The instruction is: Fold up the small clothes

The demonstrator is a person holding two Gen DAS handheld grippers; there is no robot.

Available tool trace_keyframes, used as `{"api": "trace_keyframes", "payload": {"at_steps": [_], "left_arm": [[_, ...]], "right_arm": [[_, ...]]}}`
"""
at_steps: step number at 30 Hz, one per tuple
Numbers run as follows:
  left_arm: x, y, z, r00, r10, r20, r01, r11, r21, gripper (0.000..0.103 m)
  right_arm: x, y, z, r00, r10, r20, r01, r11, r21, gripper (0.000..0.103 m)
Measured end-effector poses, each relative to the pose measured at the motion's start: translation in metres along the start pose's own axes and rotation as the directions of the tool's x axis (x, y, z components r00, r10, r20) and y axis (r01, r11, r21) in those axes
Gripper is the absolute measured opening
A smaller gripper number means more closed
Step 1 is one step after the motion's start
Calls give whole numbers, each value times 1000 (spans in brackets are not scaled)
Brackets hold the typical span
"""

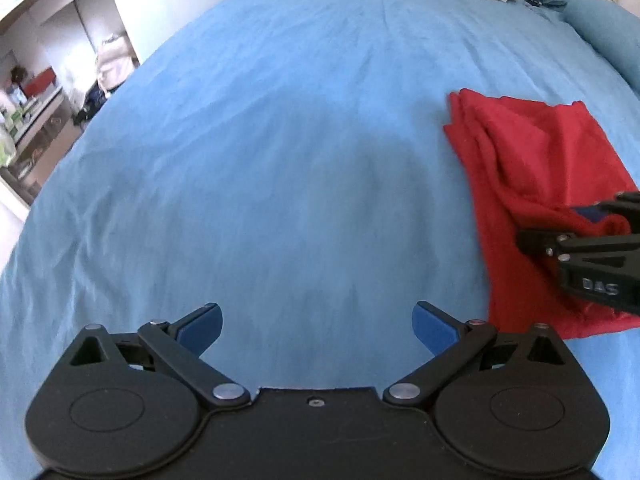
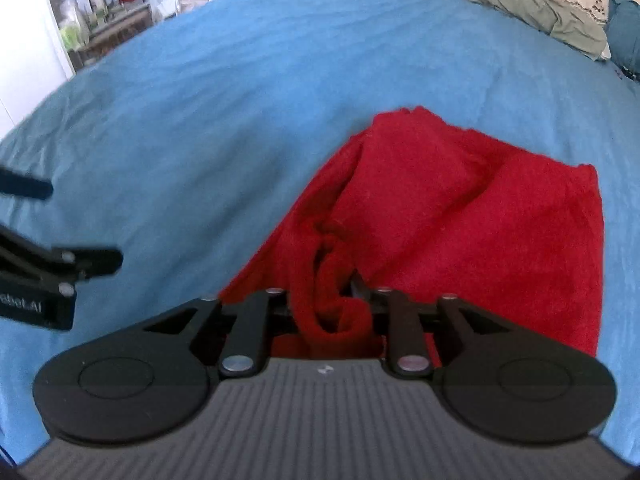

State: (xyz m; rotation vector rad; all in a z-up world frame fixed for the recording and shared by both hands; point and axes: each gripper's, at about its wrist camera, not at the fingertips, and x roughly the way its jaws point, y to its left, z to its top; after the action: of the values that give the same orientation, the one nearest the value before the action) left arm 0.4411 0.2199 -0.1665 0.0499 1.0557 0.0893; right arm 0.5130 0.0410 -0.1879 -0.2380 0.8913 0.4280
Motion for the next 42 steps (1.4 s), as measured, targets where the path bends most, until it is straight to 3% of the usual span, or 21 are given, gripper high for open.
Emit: {"api": "trace_keyframes", "payload": {"at_steps": [2,4,7,9,13,15,17,19,21,22,23,25,33,35,38,42], "left_arm": [[-10,2,0,1000,-17,5,17,1000,-12,103],[-18,-2,7,999,-43,24,44,999,-20,103],[-31,-12,18,994,-104,41,105,994,-25,102],[-37,-19,27,982,-186,28,187,982,-30,102],[-36,-52,38,934,-356,-26,355,934,-48,96],[-26,-70,38,919,-390,-59,386,920,-65,87],[-15,-83,39,914,-396,-83,390,917,-82,72],[-6,-91,40,910,-403,-93,392,913,-115,67],[-5,-95,40,911,-406,-71,394,908,-142,64],[-5,-96,41,913,-404,-61,392,909,-143,53],[-5,-98,43,915,-398,-65,387,912,-138,32],[-6,-97,48,919,-384,-88,371,919,-136,7],[-31,-74,33,942,-332,-39,328,941,-89,6],[-24,-76,23,958,-285,-36,284,958,-39,6],[6,-77,3,965,-245,-95,240,969,-58,6],[12,-90,-5,977,-201,-64,203,979,29,6]], "right_arm": [[-13,-6,-6,999,32,17,-33,999,22,73],[-31,-11,-2,997,57,60,-60,997,47,77],[-76,-37,-8,987,59,149,-75,991,108,93],[-105,-57,-13,982,21,188,-53,984,169,95],[-141,-94,-38,986,-52,157,0,950,311,96],[-147,-110,-54,990,-52,130,-1,927,375,96],[-147,-119,-67,993,-56,106,6,908,419,95],[-150,-126,-77,994,-59,95,12,900,436,95],[-150,-124,-85,994,-60,89,15,898,440,95],[-147,-124,-84,995,-57,85,14,898,439,95],[-146,-125,-86,995,-53,83,12,899,438,95],[-144,-124,-90,996,-46,77,8,902,432,95],[-138,-124,-84,995,-25,100,-21,902,432,95],[-134,-124,-85,995,-23,95,-20,900,435,95],[-126,-127,-92,997,-20,72,-14,894,448,95],[-112,-129,-100,999,-38,13,29,892,450,95]]}}
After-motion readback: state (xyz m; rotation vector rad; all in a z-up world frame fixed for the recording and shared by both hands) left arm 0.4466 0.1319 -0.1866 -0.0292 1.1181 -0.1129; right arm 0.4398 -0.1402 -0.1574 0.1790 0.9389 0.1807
